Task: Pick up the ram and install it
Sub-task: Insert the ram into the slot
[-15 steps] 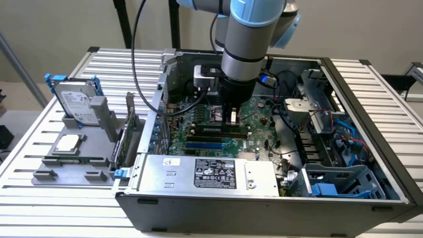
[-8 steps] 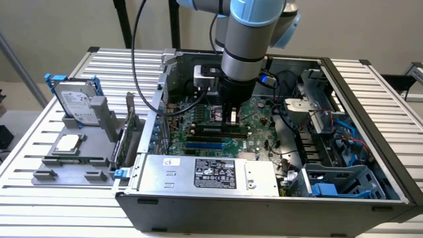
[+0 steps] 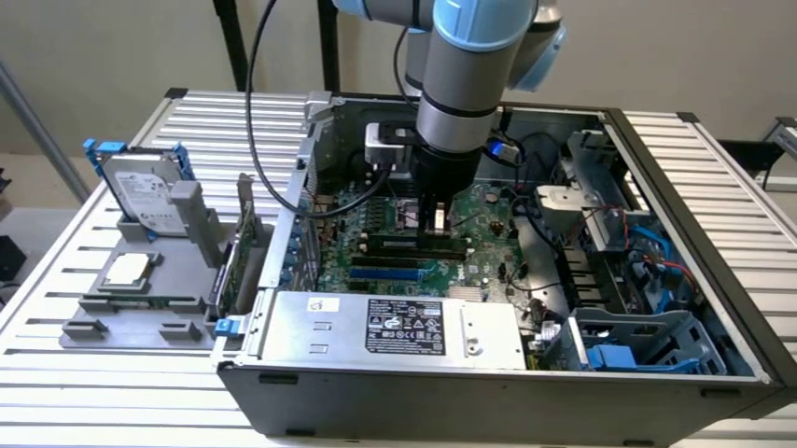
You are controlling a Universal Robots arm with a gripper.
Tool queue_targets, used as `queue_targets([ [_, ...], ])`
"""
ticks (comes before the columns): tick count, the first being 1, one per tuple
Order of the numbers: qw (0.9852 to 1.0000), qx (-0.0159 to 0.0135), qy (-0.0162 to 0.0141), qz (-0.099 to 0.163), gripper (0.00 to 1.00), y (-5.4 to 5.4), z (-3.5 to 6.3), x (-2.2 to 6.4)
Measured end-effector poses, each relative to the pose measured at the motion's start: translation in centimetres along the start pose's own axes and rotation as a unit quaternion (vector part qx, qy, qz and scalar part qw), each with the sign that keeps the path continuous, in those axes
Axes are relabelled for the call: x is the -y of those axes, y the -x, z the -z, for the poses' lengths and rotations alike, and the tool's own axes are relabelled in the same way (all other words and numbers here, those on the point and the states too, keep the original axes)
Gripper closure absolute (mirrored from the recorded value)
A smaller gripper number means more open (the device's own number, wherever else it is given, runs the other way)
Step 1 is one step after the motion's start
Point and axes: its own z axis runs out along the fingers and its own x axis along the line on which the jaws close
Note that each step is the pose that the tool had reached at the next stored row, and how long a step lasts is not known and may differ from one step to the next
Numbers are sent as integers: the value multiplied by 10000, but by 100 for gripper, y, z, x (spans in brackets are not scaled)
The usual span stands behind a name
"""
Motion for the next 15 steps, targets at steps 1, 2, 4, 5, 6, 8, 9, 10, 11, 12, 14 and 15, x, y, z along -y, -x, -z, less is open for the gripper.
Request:
queue_targets([
  [1, 10000, -4, 0, -1, 87, 0, -1, 0],
  [2, 10000, -9, 0, -1, 87, 0, -3, 0],
  [4, 10000, -17, 1, -2, 87, 1, -4, 0],
  [5, 10000, -20, 0, -2, 87, 0, -5, 0],
  [6, 10000, -23, 0, -2, 87, 1, -6, 0],
  [8, 10000, -26, 0, -2, 87, 3, -6, 0],
  [9, 10000, -26, 0, -2, 87, 3, -6, 0],
  [10, 10000, -27, 0, -2, 85, 3, -6, 0],
  [11, 10000, -28, 0, -2, 79, 3, -6, 0],
  [12, 10000, -27, 0, -2, 79, 3, -6, 0],
  [14, 10000, -28, 1, -2, 79, 3, 0, -1],
  [15, 10000, -27, 0, -2, 79, 4, 15, -1],
])
